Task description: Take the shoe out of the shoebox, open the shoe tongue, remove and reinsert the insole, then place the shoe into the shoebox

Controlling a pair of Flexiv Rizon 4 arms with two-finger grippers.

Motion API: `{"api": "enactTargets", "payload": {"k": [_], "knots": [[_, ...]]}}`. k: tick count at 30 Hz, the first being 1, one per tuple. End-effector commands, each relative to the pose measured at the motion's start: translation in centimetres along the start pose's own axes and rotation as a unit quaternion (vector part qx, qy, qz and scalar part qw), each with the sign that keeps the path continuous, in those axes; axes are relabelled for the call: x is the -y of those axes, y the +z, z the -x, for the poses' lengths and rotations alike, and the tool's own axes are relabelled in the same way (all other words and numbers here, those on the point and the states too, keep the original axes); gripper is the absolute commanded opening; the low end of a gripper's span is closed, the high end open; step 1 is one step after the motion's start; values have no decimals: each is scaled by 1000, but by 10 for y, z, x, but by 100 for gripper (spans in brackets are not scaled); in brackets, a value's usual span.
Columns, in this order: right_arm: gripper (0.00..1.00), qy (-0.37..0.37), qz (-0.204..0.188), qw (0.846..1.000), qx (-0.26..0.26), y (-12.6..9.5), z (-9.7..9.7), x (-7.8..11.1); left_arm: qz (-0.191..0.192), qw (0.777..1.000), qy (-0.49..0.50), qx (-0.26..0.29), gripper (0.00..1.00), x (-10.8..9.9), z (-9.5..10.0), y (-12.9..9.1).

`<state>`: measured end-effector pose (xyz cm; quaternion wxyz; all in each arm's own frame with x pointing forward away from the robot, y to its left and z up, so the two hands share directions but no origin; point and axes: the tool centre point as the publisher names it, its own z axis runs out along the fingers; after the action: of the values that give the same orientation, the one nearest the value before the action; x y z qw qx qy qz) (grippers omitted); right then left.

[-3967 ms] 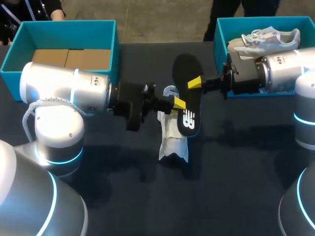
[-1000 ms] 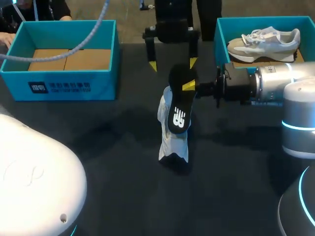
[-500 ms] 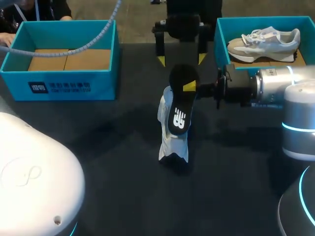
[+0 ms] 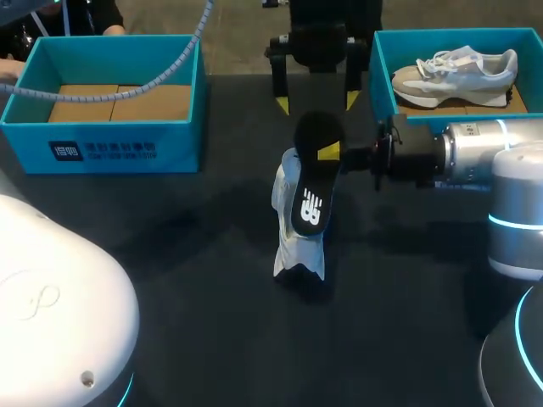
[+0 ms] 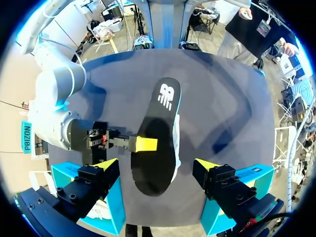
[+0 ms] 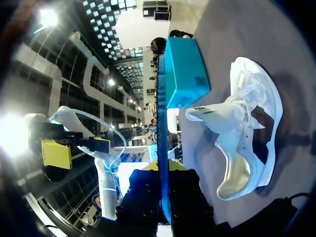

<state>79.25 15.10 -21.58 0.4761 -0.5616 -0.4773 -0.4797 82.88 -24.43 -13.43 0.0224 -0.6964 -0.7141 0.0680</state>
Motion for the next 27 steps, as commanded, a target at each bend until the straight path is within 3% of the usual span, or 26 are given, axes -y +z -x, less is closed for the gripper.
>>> {"api": "enactTargets", "payload": {"k": [1, 13, 27], "knots": [[0, -1, 3, 1000, 3, -3, -3, 2, 1, 1000, 1, 2, 100, 2, -1, 0], [0, -3, 4, 1000, 1, -1, -2, 5, 3, 999, 7, 41, 100, 5, -3, 1], [0, -9, 11, 1000, -5, -2, -1, 7, 31, 966, 55, 251, 100, 10, -18, -2]]}}
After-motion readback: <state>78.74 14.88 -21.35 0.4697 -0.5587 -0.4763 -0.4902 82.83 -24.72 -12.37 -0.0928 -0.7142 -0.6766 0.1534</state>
